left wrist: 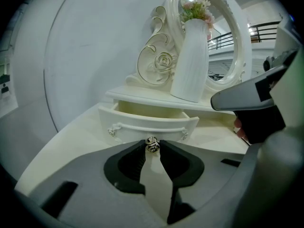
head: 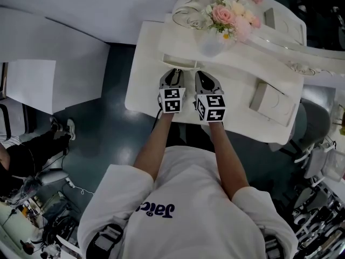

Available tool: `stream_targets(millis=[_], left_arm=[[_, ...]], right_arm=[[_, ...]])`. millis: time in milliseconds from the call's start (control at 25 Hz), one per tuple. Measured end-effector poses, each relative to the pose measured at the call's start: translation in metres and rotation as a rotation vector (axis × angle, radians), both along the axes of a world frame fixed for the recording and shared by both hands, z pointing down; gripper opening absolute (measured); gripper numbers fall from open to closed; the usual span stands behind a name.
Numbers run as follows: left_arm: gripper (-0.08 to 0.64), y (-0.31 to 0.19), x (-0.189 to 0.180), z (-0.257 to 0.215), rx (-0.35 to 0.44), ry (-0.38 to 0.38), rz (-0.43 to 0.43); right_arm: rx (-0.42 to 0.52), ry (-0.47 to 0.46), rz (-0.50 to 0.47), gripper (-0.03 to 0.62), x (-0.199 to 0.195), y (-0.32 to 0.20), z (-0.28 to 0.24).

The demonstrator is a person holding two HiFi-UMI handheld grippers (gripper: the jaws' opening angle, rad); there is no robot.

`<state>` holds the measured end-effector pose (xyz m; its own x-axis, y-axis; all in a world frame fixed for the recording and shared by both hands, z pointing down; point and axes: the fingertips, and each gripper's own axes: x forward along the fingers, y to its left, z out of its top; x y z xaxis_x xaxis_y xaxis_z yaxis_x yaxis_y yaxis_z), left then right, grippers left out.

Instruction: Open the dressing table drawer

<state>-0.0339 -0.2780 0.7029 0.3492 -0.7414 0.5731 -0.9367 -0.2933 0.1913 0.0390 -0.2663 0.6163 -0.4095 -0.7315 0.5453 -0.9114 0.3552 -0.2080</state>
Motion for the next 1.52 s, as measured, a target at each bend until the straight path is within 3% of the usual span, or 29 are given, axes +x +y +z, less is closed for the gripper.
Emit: stream_targets(millis=[1520], left_arm=[[0.104, 0.041, -0.012, -0.003, -0.015, 0.002, -0.006]], right_arm=[[-0.018, -0.017, 0.000, 0.003, -0.004, 0.021, 0.006]])
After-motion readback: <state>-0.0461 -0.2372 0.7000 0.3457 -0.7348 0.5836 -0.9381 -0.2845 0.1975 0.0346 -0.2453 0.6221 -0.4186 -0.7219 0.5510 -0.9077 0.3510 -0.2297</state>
